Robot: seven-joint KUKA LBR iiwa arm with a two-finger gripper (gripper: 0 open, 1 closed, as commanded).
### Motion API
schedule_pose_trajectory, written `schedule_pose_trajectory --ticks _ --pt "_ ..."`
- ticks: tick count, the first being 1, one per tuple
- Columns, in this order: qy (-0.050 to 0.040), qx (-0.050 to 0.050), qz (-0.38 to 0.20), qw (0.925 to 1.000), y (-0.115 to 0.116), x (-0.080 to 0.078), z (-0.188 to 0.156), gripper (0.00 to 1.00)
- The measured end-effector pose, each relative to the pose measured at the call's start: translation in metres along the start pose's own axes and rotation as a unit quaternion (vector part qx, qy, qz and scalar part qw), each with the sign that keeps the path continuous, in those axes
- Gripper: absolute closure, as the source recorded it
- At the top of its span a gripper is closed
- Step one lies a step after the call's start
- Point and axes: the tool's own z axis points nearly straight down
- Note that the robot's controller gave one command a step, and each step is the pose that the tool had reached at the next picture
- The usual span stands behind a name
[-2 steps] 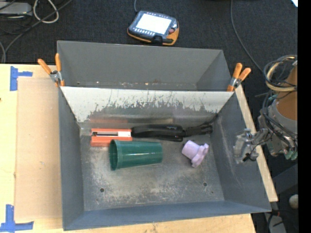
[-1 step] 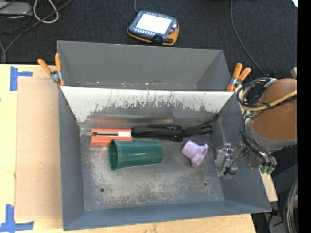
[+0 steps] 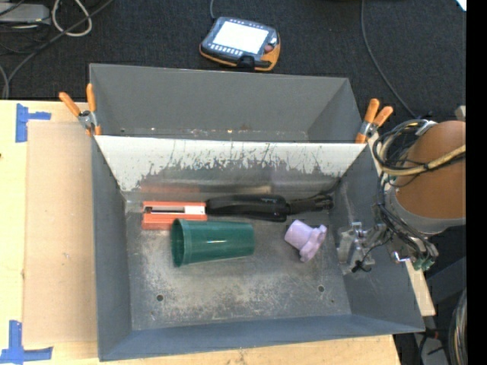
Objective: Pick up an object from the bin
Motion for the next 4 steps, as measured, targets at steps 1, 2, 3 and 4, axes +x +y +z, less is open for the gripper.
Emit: schedule_pose_trajectory --ticks 1,2,3,4 --pt "0.0076 -0.003 0.021 0.9997 0.061 -0.016 0.061 1.0" --pt "-0.0008 0.001 0.027 0.9996 0.088 -0.01 0.05 1.0" --pt "0.0055 0.001 0.037 0.9993 0.011 0.0 0.073 1.0" --pt "-0.0027 0.001 0.014 0.9999 -0.03 0.006 0.028 1.0"
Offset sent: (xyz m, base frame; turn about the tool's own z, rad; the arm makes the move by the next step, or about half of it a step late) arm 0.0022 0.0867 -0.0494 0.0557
